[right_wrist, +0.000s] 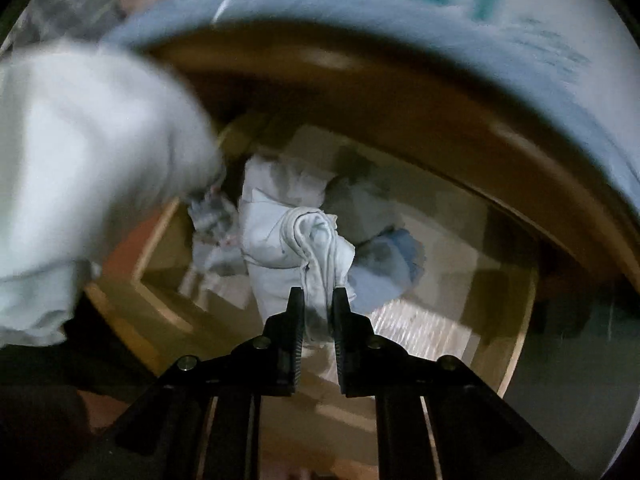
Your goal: Take underwear out of drawer
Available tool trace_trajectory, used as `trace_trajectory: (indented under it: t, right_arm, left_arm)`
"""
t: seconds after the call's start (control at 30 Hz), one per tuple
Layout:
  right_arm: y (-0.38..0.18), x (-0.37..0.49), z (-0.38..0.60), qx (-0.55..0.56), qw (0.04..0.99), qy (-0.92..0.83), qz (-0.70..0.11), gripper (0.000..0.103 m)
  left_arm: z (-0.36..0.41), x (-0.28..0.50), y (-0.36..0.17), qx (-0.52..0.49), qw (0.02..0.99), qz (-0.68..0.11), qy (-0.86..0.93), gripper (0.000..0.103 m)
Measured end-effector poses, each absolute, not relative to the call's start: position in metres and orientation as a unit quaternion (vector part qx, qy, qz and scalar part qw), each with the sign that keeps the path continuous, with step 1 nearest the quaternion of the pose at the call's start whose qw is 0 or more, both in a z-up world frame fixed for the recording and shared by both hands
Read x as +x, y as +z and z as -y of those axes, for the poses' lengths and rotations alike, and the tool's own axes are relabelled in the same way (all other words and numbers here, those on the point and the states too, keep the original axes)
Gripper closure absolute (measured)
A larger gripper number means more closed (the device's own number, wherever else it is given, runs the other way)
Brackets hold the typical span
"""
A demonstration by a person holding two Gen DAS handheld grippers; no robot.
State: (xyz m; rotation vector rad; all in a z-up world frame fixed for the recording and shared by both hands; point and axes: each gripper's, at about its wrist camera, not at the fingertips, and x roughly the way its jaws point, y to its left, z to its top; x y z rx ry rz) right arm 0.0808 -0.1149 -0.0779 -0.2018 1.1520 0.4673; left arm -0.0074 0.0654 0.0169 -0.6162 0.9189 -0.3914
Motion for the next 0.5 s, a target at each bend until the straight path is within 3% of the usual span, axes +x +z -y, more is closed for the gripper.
trace_trajectory:
  t: [0.17, 0.5]
  right_arm:
    - [-0.057, 0.072, 0.144, -0.037, 0.816, 0.217, -0.534, 0.091]
    - [-0.073, 0.080, 0.173, 0.008, 0.824, 0.202, -0.530, 0.095]
  left_arm:
    - [-0.061, -0.013, 0.038, -0.292, 0.835, -0.424, -0.196, 0.094]
    - [-0.052, -0.027, 0.108, -0.279, 0.849, -0.392, -0.220, 0.094]
